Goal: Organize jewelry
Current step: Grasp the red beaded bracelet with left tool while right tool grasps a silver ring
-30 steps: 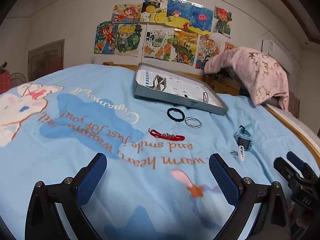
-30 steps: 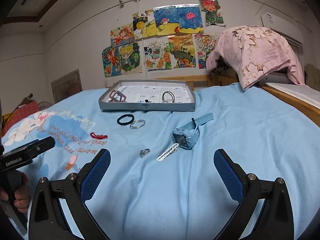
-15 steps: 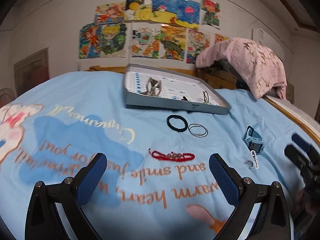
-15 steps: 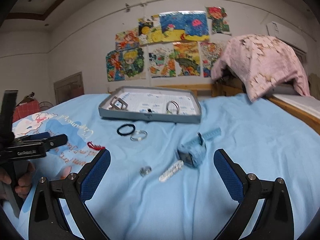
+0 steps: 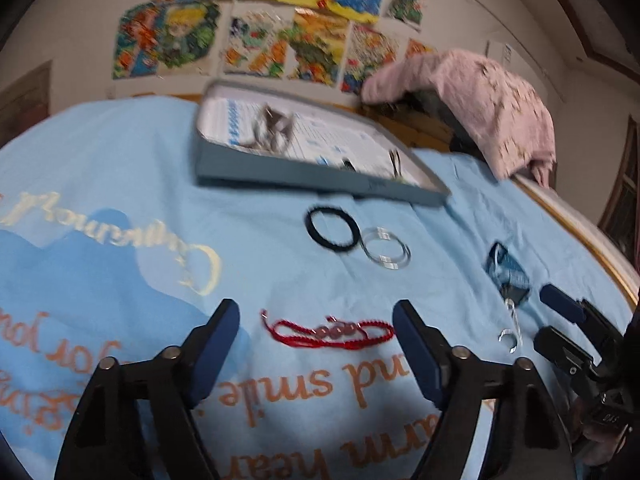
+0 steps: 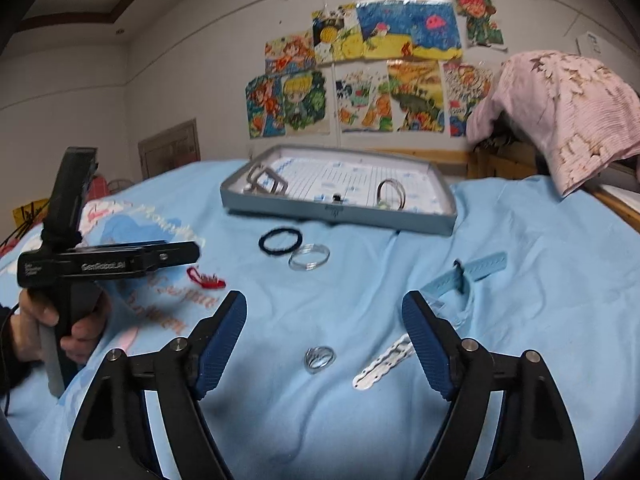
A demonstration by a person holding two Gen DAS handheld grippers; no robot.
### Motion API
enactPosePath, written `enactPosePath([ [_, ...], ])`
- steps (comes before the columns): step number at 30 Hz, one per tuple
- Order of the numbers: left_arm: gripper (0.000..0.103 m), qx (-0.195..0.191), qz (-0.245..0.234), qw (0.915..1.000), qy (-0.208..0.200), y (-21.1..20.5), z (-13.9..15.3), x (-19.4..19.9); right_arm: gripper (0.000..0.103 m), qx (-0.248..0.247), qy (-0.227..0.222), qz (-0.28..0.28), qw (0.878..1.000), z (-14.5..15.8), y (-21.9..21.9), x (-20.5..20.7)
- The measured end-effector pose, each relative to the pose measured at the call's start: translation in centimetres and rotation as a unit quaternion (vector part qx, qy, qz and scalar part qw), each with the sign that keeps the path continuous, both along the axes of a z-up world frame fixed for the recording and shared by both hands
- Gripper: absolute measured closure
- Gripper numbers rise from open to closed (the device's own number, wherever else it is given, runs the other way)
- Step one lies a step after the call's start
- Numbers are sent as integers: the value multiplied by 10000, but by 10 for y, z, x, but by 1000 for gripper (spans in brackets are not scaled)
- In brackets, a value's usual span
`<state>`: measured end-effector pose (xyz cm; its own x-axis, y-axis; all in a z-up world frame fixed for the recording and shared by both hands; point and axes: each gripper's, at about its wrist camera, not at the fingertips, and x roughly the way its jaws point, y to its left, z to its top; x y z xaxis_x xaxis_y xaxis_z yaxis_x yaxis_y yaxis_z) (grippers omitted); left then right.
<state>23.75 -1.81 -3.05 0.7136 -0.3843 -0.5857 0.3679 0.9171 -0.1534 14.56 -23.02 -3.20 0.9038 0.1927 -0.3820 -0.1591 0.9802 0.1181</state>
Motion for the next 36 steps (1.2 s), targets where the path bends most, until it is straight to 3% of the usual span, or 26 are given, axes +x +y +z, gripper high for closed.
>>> enactPosePath([
  [6, 34, 317, -266, 9991, 95, -16, -10, 0, 41, -29, 375, 181, 9991, -12, 4, 10],
  [11, 36, 476, -302, 9984, 83, -21, -12, 0, 41, -79, 432, 224, 9988, -14, 6, 10],
  [16, 55, 616, -364, 9974, 98, -25, -14, -2, 42, -131, 516, 264, 9982, -15, 8, 11],
  [18, 60, 733, -412, 9964, 72, -29, -15, -5, 49, -131, 604, 283, 9977, -16, 9, 14],
  [22, 74, 888, -527, 9946, 44, -33, -17, -12, 54, -156, 770, 299, 9965, -21, 10, 20],
  [30, 80, 772, -764, 9940, 151, -29, -21, -33, 57, -121, 902, 310, 9954, -23, 9, 21],
  [36, 86, 785, -785, 9936, 186, -30, -24, -38, 67, 4, 1086, 357, 9934, -26, 8, 23],
])
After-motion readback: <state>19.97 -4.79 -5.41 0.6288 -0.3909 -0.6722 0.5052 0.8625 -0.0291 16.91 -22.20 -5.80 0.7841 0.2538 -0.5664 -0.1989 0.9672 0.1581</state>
